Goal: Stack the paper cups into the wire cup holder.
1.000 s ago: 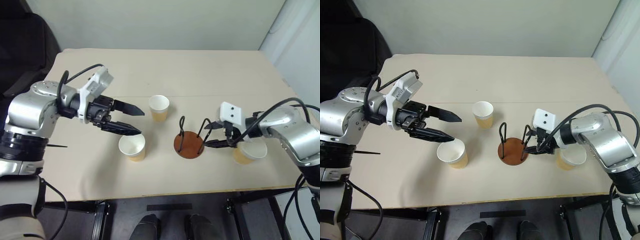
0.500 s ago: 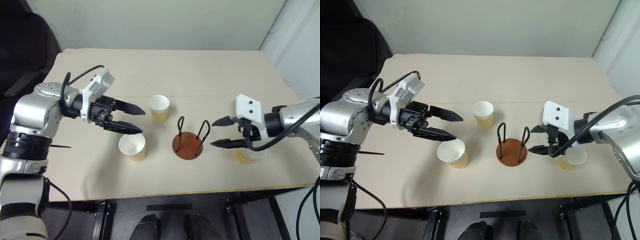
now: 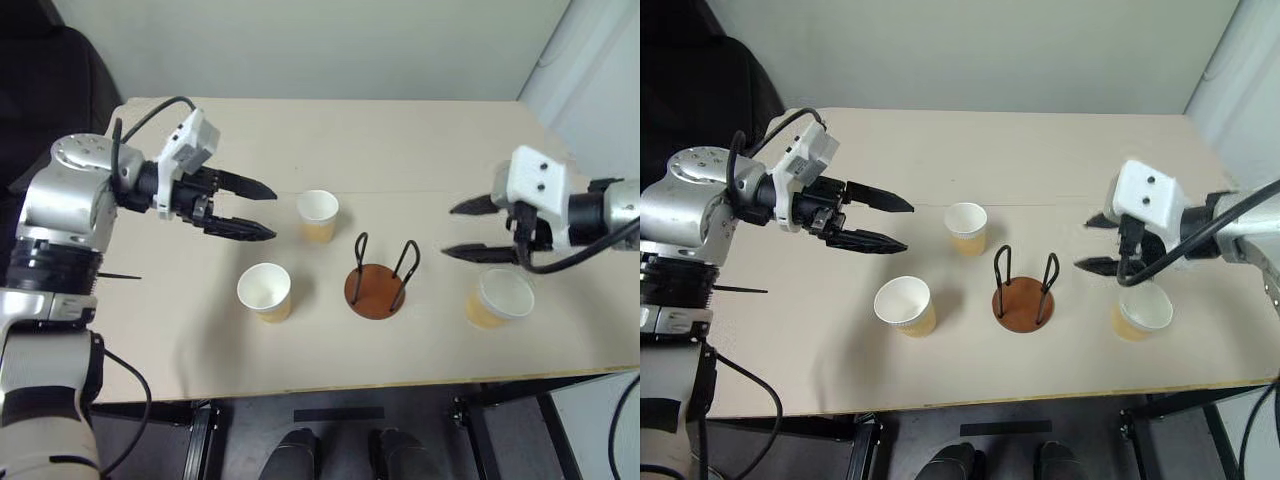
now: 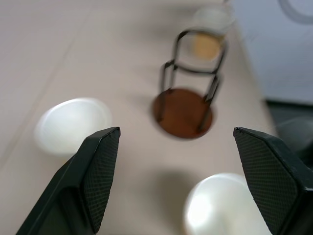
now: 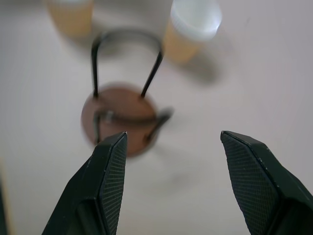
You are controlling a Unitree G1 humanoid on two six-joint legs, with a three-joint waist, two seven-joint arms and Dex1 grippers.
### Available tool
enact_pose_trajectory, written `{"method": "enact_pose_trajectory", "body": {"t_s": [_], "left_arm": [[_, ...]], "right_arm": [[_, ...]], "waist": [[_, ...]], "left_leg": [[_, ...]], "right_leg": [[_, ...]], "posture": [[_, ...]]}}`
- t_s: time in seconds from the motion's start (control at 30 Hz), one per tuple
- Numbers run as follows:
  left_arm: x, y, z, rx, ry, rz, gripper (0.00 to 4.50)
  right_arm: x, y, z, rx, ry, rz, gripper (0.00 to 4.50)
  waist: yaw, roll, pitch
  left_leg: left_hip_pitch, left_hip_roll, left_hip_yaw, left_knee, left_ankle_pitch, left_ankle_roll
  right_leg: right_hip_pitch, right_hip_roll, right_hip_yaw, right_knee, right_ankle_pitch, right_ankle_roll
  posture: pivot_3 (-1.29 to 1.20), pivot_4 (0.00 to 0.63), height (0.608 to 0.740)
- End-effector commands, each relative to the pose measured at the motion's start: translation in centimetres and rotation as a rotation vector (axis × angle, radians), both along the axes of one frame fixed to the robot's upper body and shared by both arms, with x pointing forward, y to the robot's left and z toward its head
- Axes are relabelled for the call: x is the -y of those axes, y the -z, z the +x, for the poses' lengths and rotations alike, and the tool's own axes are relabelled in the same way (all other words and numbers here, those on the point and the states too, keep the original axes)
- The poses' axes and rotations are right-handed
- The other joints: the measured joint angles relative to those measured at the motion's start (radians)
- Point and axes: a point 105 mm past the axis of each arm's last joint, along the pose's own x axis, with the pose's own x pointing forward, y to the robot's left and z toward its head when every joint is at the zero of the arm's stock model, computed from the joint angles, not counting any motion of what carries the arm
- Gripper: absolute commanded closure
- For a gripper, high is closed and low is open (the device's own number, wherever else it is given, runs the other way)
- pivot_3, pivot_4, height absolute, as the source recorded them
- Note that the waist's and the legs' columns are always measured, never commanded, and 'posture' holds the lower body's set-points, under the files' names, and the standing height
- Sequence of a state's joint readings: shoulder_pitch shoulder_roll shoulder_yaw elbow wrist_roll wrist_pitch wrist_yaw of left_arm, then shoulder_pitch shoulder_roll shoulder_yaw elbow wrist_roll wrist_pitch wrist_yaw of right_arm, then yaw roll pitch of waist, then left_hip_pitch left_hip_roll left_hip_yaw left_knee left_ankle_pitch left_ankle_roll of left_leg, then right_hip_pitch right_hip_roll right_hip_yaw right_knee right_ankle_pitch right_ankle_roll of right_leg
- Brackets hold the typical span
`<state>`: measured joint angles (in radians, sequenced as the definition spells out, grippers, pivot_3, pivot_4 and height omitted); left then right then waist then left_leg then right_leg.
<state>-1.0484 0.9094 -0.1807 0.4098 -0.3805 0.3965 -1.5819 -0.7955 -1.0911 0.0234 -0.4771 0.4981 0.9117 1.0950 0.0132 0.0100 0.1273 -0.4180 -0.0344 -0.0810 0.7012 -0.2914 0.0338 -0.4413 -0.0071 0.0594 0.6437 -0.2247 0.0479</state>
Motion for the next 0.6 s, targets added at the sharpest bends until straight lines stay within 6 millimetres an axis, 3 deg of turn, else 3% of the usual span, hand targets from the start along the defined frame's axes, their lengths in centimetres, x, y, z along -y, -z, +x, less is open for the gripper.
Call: {"method": "enact_pose_trajectory", "body": {"t_s": [0.03, 0.33, 0.6], "left_arm": [[-0.4, -1.1, 0.8, 0.142, 0.019, 0.109, 0.52], [-0.2, 0.4, 2.9, 0.301, 0.057, 0.277, 0.52], [0.2, 2.0, 3.3, 0.341, 0.119, 0.319, 0.52]], "right_arm": [[-1.5, -2.2, -1.0, 0.049, -0.06, 0.059, 1.47], [-3.0, -2.5, -0.9, 0.052, -0.096, 0.092, 1.47], [-2.8, -2.5, -1.9, 0.014, -0.111, 0.089, 1.47]], "waist": [[0.0, 0.0, 0.0], [0.001, 0.0, 0.0], [0.002, 0.0, 0.0]], "left_leg": [[0.0, 0.0, 0.0, 0.0, 0.0, 0.0], [-0.002, 0.0, -0.001, -0.001, 0.0, 0.001], [-0.004, -0.001, 0.0, -0.001, 0.0, 0.001]], "right_leg": [[0.0, 0.0, 0.0, 0.0, 0.0, 0.0], [-0.002, -0.001, -0.001, -0.002, 0.0, 0.0], [-0.003, -0.001, -0.001, -0.001, 0.0, 0.0]], "posture": [[0.0, 0.15, 0.74], [0.0, 0.15, 0.74], [0.0, 0.15, 0.74]]}}
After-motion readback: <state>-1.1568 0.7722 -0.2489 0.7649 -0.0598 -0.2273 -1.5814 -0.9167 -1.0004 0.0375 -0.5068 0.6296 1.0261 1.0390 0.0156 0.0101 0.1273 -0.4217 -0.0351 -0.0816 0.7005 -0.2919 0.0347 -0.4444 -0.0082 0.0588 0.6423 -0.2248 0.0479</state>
